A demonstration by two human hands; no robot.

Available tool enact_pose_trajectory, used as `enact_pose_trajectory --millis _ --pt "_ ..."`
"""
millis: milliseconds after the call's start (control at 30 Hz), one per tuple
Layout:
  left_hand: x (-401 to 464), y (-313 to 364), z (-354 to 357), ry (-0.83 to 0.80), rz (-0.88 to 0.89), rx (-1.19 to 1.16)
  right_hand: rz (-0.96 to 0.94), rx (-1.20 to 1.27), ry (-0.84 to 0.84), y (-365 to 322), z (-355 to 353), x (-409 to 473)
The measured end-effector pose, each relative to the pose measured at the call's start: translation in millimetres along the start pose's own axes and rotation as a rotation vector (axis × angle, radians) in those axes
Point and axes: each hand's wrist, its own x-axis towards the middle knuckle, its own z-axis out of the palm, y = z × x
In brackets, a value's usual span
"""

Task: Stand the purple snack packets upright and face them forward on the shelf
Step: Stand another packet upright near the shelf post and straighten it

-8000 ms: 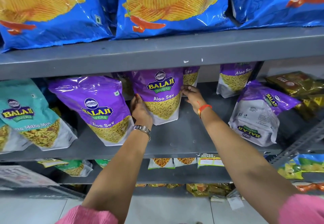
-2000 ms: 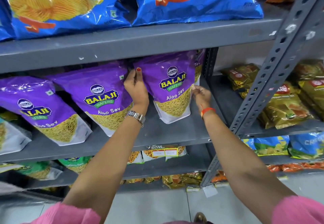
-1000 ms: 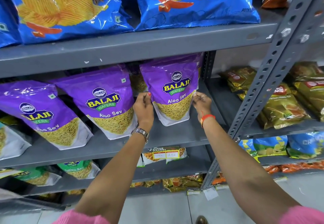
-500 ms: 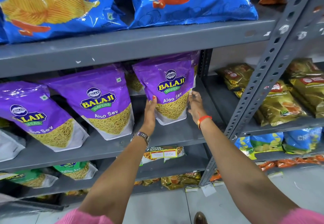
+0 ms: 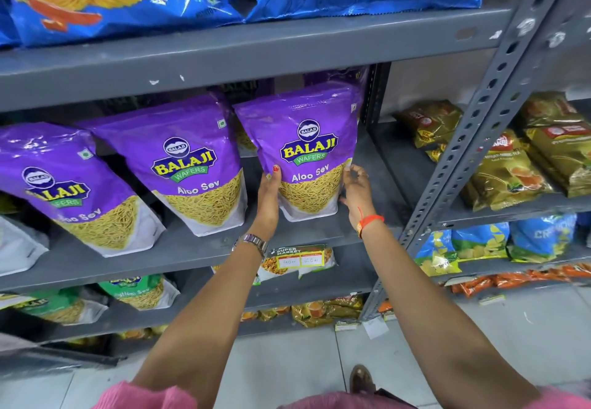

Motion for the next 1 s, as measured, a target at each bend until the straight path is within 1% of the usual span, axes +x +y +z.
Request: enact_pose_trajectory --millis 167,300,467,567,633,833,1000 --pt "-7.9 -4.2 -7.0 -0.022 0.009 0.004 -0.025 0.044 0.052 8.5 -0.4 -13.2" --pt "-9.7 -5.0 -8.2 -0.021 0.0 0.006 -0.028 0.068 0.058 6.9 1.4 -18.9" --pt "-5.3 -11.4 -8.8 0.05 -0.082 -0.02 -0.006 0.107 0.028 7.5 0.4 -24.6" --pt "-8.6 -19.4 -7.8 0.024 -0.119 -0.067 0.029 0.079 -0.003 10.1 -0.9 -26.4" --pt "-9.9 -21.3 -3.4 0.011 -0.099 -0.091 0.056 0.06 -0.01 9.5 -0.6 -27.3" --pt "-8.3 -17.8 27.5 0.005 -0.109 -0.135 0.065 0.094 0.061 1.2 -19.3 -23.0" --pt "-10.2 -19.5 61.4 -0.059 -0.114 -0.133 0.047 0.101 0.164 -2.7 -45.0 -13.7"
